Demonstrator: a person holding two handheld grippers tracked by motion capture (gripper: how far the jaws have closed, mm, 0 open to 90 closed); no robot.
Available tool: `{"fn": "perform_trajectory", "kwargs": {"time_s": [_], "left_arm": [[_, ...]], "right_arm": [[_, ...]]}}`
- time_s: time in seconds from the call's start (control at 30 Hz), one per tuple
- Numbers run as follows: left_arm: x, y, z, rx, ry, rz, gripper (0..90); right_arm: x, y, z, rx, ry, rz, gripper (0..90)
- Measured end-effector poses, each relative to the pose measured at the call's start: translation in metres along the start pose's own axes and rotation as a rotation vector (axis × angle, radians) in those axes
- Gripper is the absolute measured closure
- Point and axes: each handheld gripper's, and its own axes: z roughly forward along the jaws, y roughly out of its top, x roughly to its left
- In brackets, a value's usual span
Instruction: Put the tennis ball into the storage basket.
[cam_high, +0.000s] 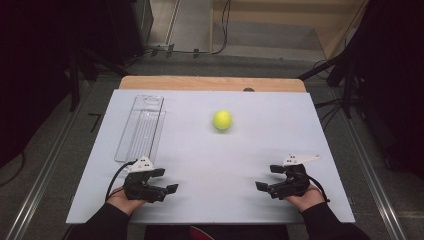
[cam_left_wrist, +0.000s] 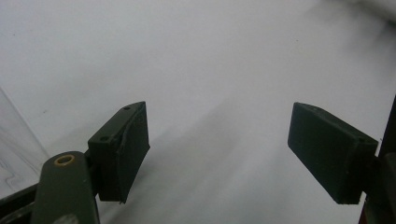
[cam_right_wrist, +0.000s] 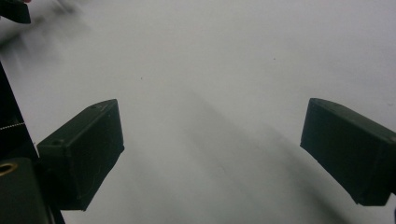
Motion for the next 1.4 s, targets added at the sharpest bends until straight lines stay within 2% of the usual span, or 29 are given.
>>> {"fn": "perform_trajectory", "kwargs": {"time_s": [0.23, 0.47, 1.4], "left_arm": [[0.0011, 0.0003, -0.0022, -0.011, -0.006, -0.007, 21.2], [0.0010, 0.0010, -0.0010, -0.001, -0.008, 0.001, 21.2], [0.0026, 0.0034, -0.0016, -0.016, -0.014, -0.011, 21.2]], "right_arm": [[0.0009, 0.0005, 0.0000, 0.005, -0.005, -0.004, 4.4], [-0.0002, 0.0005, -0.0010, -0.005, -0.012, 0.004, 4.4], [0.0028, 0.0006, 0.0007, -0.008, 0.006, -0.009, 4.5]]}}
